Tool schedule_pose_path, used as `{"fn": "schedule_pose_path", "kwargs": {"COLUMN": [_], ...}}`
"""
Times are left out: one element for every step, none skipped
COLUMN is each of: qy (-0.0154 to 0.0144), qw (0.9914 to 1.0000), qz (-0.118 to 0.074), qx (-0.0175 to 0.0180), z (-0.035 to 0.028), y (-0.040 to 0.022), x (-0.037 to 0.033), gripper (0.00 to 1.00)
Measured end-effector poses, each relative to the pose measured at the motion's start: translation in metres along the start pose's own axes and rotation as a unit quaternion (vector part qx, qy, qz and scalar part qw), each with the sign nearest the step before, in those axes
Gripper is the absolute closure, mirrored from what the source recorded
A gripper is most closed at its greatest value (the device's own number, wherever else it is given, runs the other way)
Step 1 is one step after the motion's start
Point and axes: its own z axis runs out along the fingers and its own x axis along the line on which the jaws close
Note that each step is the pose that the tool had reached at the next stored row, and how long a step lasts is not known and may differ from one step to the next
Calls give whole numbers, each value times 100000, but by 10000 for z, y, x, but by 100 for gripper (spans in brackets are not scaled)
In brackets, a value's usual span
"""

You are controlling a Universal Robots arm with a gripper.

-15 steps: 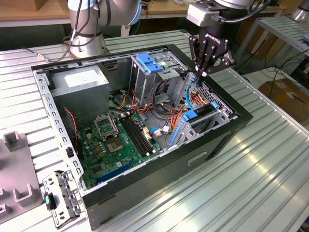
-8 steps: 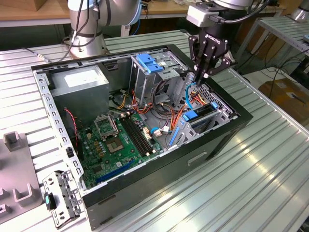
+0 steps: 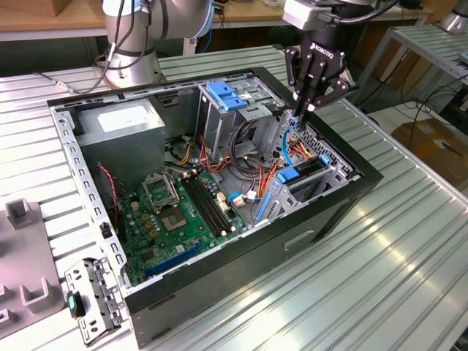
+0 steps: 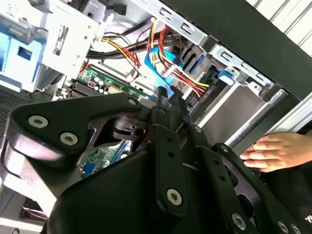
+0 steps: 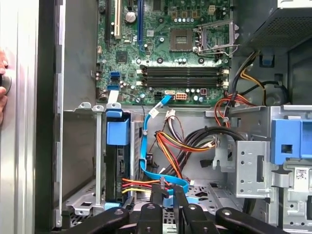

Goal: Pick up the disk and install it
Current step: 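Insert the second disk wire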

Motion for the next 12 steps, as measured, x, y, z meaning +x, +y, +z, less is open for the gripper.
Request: {"fn": "schedule_pose_path", "kwargs": {"qy": [160, 358, 584, 1079, 1598, 2043, 2436, 2816, 3201, 3582, 3898, 4148], "qw": [100000, 99999, 99998, 99994, 99987, 99979, 99970, 99960, 99949, 99936, 99924, 99914], "qz": [5, 5, 3, 14, 22, 27, 32, 36, 39, 49, 59, 63], "qx": [0, 0, -2, -8, -13, -18, -23, -26, -28, -33, -39, -41], "z": [15, 27, 39, 60, 75, 84, 90, 96, 102, 109, 117, 125], "y": [-1, -2, -4, -5, -6, -6, -7, -7, -8, -7, -7, -8], "x": [-3, -6, -7, -9, -10, -12, -12, -13, -14, -14, -15, -16], "gripper": [76, 76, 76, 76, 76, 76, 76, 76, 76, 76, 76, 76]}}
